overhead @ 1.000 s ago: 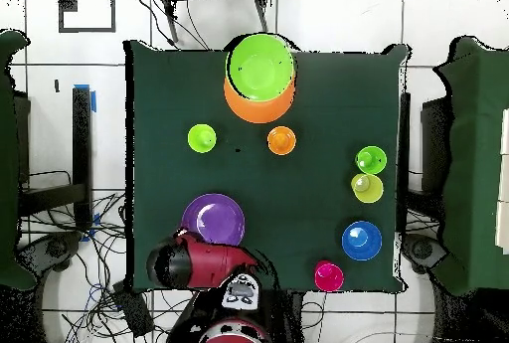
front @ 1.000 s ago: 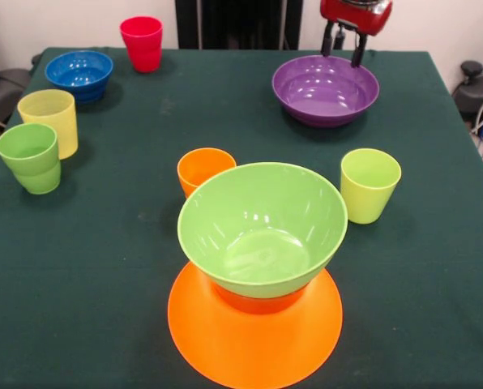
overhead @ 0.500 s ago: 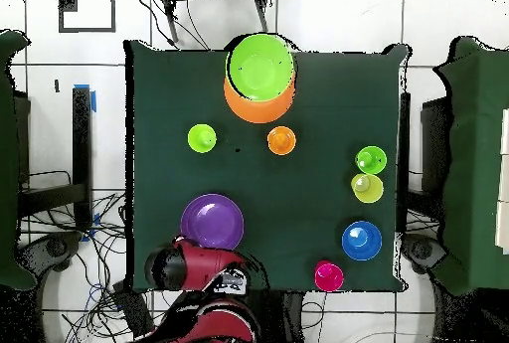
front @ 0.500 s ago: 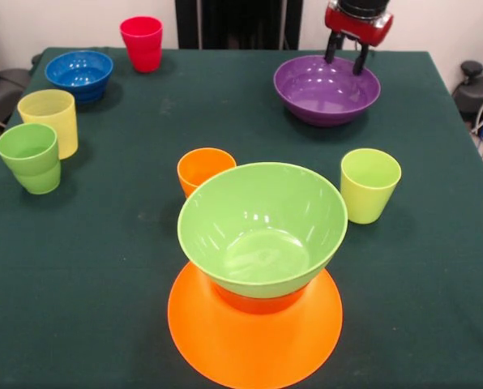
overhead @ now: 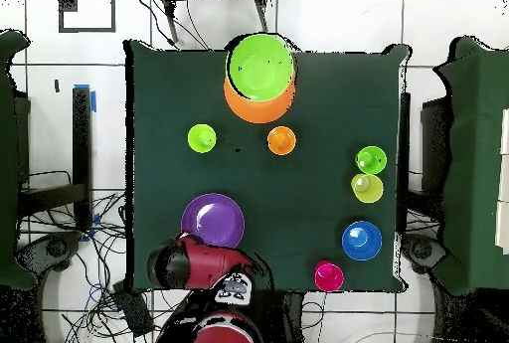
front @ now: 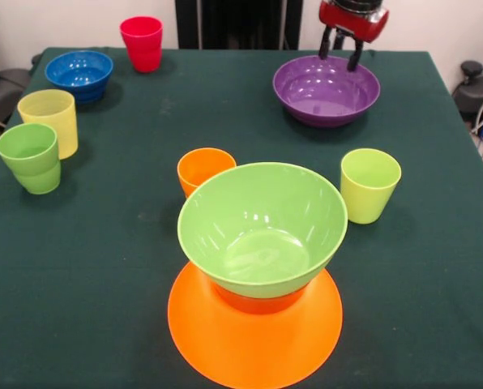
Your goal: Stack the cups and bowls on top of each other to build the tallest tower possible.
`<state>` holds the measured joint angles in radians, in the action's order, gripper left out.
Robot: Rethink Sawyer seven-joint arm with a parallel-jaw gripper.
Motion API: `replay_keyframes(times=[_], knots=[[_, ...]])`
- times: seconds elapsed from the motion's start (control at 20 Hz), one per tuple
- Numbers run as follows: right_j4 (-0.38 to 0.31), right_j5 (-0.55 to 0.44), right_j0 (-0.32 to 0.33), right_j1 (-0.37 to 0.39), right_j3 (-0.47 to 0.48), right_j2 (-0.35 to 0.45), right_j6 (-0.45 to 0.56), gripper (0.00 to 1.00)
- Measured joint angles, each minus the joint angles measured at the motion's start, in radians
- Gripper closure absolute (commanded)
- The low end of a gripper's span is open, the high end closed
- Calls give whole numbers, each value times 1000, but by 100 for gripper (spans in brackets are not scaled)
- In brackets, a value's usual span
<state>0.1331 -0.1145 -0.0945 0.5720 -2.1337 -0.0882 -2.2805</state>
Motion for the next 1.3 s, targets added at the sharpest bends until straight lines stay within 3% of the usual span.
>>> replay_keyframes(times=[0.7, 1.3], knots=[[-10, -273, 49, 151, 132, -54, 0, 0], [-75, -285, 169, 117, 327, -42, 0, 0]])
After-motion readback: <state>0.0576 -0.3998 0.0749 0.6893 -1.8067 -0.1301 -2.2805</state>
